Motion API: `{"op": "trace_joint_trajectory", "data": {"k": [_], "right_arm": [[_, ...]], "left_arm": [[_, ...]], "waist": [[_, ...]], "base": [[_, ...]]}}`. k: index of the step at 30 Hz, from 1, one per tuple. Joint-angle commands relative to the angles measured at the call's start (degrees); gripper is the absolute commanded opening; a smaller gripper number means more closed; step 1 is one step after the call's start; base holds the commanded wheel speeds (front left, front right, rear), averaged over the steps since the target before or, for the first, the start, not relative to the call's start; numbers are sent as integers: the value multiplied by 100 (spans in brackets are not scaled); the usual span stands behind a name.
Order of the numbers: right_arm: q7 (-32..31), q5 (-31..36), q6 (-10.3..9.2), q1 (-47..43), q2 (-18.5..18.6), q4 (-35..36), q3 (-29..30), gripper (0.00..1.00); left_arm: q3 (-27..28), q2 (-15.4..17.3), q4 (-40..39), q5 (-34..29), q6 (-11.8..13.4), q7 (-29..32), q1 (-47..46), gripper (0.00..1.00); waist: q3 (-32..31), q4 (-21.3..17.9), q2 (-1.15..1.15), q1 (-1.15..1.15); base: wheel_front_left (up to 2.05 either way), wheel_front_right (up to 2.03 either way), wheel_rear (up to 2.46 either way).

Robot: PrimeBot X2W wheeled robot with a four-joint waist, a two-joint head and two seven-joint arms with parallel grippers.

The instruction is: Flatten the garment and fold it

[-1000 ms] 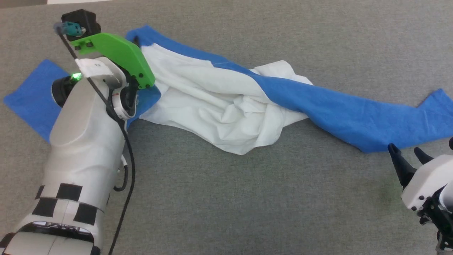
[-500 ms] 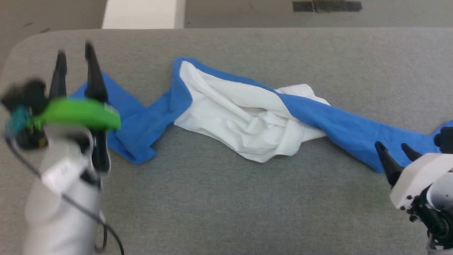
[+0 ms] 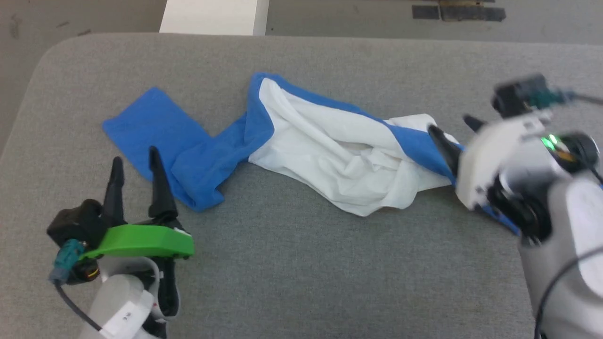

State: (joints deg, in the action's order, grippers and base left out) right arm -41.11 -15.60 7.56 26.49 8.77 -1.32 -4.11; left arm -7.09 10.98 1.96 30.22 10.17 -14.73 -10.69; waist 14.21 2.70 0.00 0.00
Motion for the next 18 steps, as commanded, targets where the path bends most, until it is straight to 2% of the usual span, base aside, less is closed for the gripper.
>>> {"op": "trace_joint_trajectory", "data": {"k": [1, 8, 18], "right_arm": [[-127, 32, -8, 356, 18, -214, -208, 100], [-719, 290, -8, 1845, -25, -1382, -959, 100], [-1289, 743, -8, 2981, 68, -2779, -1589, 100]], "left_arm": [[-39, -26, -45, -87, -15, -26, -38, 100], [-191, -156, -180, -395, -67, -26, -348, 100], [-236, -521, -204, -587, -272, -27, -545, 100]], "waist": [[186, 128, 0, 0], [705, 539, 0, 0], [1229, 1007, 0, 0]], "base": [[0, 0, 0], [0, 0, 0], [0, 0, 0]]}}
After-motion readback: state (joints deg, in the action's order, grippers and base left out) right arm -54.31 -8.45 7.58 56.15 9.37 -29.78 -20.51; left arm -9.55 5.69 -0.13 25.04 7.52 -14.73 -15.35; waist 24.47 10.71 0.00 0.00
